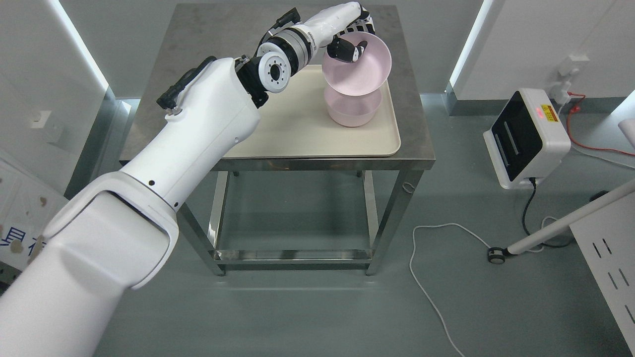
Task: Stack pink IKEA bowls on left shelf middle
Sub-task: 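Lift the pink bowl and lower it into the other pink bowl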
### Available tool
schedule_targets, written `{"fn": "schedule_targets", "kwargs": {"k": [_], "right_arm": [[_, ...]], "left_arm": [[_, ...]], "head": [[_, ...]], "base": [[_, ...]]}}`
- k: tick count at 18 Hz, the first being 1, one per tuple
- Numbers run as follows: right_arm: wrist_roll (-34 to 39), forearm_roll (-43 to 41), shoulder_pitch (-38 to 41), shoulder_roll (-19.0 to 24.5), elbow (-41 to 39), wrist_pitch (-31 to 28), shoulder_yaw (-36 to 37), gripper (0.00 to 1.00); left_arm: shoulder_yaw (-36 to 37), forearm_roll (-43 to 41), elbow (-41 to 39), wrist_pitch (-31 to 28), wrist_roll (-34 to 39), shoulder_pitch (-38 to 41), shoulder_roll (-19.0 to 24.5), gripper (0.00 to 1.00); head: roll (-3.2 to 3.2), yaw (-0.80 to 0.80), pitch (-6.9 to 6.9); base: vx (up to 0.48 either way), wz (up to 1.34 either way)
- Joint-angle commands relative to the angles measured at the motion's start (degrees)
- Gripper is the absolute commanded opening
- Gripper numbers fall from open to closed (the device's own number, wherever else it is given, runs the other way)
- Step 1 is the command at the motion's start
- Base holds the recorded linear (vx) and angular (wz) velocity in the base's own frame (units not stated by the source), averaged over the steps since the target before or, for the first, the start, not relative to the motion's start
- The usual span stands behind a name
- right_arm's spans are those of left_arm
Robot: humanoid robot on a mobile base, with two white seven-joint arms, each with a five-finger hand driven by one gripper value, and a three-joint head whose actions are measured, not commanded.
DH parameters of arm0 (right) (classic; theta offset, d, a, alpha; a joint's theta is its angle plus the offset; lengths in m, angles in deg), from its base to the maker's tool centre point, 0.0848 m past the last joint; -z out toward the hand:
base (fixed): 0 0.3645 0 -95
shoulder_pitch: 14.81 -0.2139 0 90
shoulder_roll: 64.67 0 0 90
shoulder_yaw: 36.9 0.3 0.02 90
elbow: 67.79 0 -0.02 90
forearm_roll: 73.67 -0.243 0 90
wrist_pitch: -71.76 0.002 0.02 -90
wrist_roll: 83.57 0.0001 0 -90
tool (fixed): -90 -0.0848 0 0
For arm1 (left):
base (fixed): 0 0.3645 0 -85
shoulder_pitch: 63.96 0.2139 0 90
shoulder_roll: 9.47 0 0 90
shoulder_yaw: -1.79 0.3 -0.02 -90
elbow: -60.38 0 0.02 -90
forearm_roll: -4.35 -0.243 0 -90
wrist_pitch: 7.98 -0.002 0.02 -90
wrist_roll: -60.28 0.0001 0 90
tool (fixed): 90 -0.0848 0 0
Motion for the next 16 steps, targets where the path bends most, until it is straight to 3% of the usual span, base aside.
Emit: {"fn": "schedule_targets", "kwargs": {"k": [1,4,11,13,16], "right_arm": [[0.0,-0.2,1.7,-1.0,-1.9,0.0,0.7,1.00],[0.0,-0.2,1.7,-1.0,-1.9,0.0,0.7,1.00],[0.0,-0.2,1.7,-1.0,-1.9,0.0,0.7,1.00],[0.0,-0.2,1.7,-1.0,-1.9,0.0,0.7,1.00],[0.0,-0.2,1.7,-1.0,-1.9,0.0,0.7,1.00]], "left_arm": [[2.8,0.2,2.4,-0.2,2.0,0.0,0.8,0.13],[1.8,0.2,2.1,-0.2,2.2,0.0,0.8,0.30],[-7.4,-3.3,2.1,-0.3,1.8,0.2,0.8,0.56],[-13.2,-3.1,0.0,-0.1,1.7,0.5,0.8,0.69],[-28.1,-2.7,-11.3,0.2,-3.4,4.8,0.8,0.74]], "head": [[0.00,0.00,0.00],[0.00,0.00,0.00],[0.00,0.00,0.00],[0.00,0.00,0.00],[0.00,0.00,0.00]], "base": [[0.000,0.00],[0.000,0.00],[0.000,0.00],[0.000,0.00],[0.000,0.00]]}}
